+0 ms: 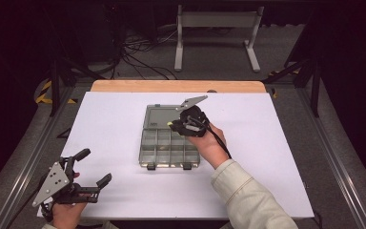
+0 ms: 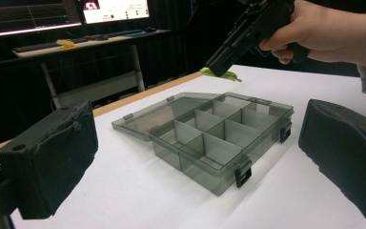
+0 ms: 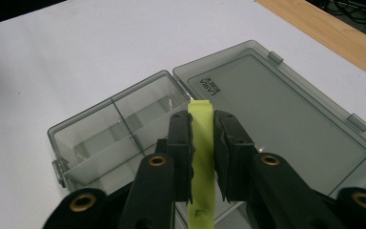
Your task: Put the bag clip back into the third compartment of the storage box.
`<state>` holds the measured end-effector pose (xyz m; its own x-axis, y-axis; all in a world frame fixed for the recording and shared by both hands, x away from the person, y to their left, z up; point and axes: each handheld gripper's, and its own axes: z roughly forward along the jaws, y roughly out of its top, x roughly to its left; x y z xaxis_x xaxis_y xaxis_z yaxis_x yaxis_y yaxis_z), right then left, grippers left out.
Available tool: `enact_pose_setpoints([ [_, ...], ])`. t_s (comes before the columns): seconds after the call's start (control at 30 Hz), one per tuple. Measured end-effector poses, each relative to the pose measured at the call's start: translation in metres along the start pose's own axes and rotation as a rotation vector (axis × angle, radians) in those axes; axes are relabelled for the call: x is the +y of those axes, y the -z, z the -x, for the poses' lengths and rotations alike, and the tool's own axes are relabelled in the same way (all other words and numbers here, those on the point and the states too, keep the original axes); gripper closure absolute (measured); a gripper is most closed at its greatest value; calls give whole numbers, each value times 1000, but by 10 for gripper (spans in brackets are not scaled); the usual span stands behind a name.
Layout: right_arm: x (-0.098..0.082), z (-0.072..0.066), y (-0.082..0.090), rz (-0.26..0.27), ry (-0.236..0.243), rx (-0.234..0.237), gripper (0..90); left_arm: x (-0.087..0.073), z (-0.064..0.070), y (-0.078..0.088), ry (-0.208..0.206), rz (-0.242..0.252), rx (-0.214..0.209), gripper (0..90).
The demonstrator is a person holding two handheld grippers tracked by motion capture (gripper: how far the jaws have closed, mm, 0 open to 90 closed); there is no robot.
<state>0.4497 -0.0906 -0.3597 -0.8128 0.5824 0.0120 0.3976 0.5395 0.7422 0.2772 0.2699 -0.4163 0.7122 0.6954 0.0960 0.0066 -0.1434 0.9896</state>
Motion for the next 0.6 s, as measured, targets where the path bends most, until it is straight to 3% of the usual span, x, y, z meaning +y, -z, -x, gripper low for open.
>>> enact_pose_setpoints([
  [0.3,-8,7,-13,4,-45,21,780,0,0,1,-6,1,-2,2],
  [0.6,-19,9,-25,-12,-59,16,780,0,0,0,1,0,-2,2],
])
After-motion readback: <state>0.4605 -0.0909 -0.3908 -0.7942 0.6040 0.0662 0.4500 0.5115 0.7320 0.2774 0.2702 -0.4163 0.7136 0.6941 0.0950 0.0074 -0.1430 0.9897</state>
